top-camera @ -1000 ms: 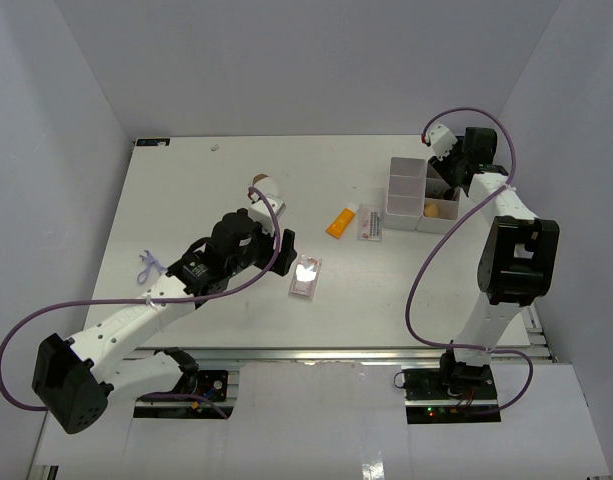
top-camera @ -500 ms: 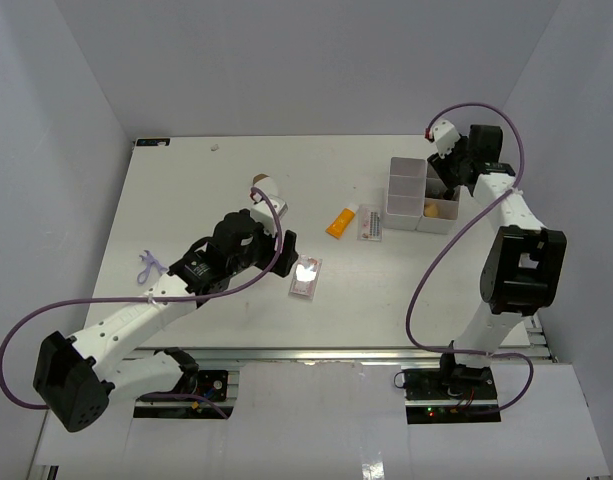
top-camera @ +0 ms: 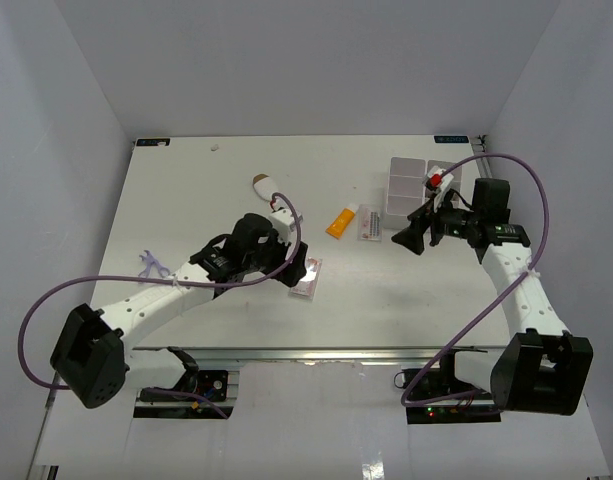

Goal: Organize the makeup

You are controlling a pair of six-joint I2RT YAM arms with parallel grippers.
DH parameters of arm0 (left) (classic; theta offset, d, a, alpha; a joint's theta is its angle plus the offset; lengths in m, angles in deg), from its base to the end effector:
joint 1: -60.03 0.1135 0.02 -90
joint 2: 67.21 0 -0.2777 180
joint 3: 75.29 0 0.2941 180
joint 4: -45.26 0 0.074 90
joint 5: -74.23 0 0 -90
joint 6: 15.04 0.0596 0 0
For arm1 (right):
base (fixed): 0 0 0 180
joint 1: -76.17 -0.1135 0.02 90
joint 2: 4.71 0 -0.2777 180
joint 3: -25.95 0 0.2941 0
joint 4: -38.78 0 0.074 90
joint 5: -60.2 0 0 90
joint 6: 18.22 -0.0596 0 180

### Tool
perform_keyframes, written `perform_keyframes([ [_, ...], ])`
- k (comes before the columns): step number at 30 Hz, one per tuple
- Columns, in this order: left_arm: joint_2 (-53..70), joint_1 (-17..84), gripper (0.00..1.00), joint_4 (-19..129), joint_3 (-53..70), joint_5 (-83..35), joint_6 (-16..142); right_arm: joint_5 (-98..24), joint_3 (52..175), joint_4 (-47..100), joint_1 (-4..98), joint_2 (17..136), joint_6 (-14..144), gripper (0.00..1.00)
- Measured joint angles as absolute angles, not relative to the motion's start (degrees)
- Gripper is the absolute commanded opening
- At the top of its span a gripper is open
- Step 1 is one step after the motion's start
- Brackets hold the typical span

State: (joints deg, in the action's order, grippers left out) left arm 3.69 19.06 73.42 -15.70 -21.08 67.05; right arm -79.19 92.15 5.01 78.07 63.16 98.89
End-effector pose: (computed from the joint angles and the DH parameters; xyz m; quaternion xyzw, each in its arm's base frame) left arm 0.2383 -0.2143 0.2335 0.2760 0.8604 -0.2145 0.3708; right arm 0.3026 0.0352 0.2968 -0.3631 0.7462 0.2552 0.4962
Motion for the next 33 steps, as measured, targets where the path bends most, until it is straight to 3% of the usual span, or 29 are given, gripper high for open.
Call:
perform_keyframes([
  [7,16.87,19.04,0.98,78.36,-11.45,-17.77,60.92,-82.27,78.43,9.44,78.51,53.52,91.13,0.90],
  [18,24.50,15.96,0.98,85.35,-3.52,-8.37,49.51,-74.83,77.67,16.99,78.79,50.46,80.47,0.90],
  [33,34.75,11.41,0.98,89.11,4.19,-2.71,46.39,-73.68,77.56,18.01,79.85,48.96,78.10,0.90],
])
